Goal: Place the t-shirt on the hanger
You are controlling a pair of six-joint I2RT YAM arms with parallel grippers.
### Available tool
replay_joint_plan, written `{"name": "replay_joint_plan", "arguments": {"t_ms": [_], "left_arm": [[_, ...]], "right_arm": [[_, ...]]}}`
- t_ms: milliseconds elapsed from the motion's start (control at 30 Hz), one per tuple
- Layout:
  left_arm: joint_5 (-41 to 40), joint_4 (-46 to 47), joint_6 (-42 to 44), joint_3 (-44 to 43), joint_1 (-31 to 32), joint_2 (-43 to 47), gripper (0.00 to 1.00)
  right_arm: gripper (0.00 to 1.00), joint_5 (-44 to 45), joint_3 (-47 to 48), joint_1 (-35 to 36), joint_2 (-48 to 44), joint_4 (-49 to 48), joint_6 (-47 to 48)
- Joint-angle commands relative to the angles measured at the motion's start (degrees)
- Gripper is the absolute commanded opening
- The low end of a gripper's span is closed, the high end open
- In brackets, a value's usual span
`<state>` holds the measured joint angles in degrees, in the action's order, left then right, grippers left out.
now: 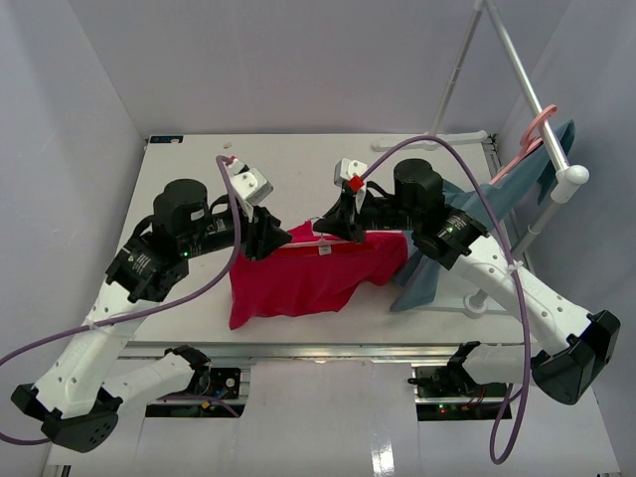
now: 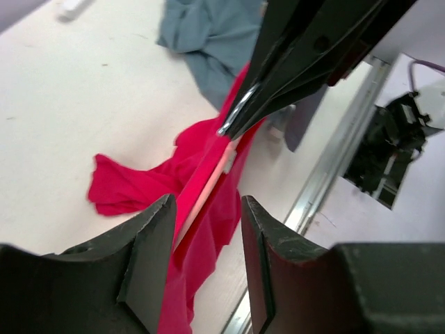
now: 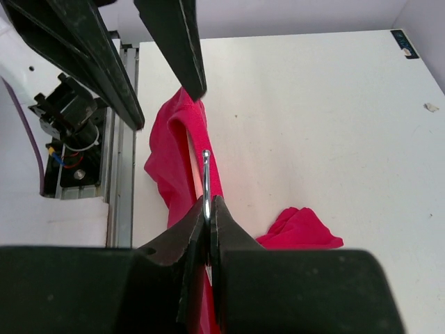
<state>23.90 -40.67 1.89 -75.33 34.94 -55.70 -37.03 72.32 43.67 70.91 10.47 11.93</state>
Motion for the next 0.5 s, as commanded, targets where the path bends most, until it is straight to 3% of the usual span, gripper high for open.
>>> {"name": "replay_joint_plan", "arguments": {"t_ms": [0, 133, 233, 367, 467], "left_arm": [[-13.2, -3.8, -0.4, -1.4, 0.0, 3.5, 0.53], [-17.6, -1.9, -1.1, 0.7, 0.0, 6.1, 0.53], [-15.8, 0.0, -1.1, 2.6, 0.0, 7.8, 0.53], [-14.7, 4.4, -1.1, 4.5, 0.0, 9.4, 0.53], [-17.4, 5.4, -2.6, 4.3, 0.0, 9.9, 0.53]], "right_arm": [[0.08, 2.5, 4.7, -0.6, -2.8, -2.4, -2.4], [0.08, 10.2, 6.4, -0.5, -2.1, -2.6, -5.0], [0.08, 13.4, 7.9, -0.5, -1.2, -2.0, -6.7], [0.08, 14.0, 14.6, -0.6, 0.8, -3.1, -8.8], [0.08, 19.4, 20.4, -0.6, 3.0, -4.3, -11.5]]}}
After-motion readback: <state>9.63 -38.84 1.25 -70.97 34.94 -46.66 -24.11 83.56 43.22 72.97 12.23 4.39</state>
